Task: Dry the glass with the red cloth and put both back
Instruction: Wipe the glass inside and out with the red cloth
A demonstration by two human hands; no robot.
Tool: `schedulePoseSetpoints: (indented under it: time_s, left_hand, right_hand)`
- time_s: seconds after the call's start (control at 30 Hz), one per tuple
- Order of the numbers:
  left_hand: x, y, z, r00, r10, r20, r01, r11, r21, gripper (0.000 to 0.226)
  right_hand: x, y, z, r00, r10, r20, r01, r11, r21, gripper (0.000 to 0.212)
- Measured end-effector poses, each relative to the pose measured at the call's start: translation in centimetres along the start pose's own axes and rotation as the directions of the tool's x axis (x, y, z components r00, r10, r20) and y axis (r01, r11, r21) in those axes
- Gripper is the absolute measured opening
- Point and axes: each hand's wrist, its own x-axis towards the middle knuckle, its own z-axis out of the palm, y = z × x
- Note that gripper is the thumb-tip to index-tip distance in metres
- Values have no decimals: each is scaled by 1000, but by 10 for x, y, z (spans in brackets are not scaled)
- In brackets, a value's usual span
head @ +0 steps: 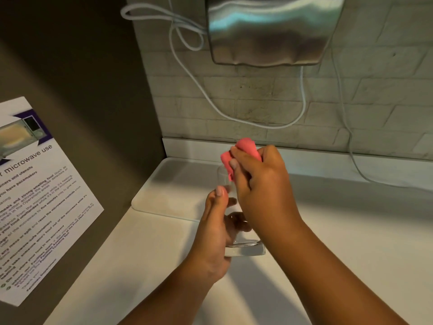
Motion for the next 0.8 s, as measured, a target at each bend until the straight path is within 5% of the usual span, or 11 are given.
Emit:
schedulePoseSetpoints:
  time_s: [0.27,0.5,0.63,0.7,0.8]
  left_hand:
    - [9,4,-5,998,56,-8,-56,997,-50,75]
    - [16,11,-14,997,-29,-69,27,999,-24,64]
    - [11,7,-9,996,-88,-15,89,995,39,64]
    - [11,6,-5,1000,-14,-21,15,999,38,64]
    - [7,0,0,999,40,-33,-40,999,10,69]
  right_hand:
    - [-11,8,5,994,86,-74,-83,996,34,31]
    - [-52,-7,1,995,-13,98,5,996,85,24]
    - [-38,-20,15,969,208,130,-236,933,272,28]
    - [-21,-13,10,985,146,91,-162,965,207,14]
    - [3,6,3,998,64,12,-64,997,49,28]
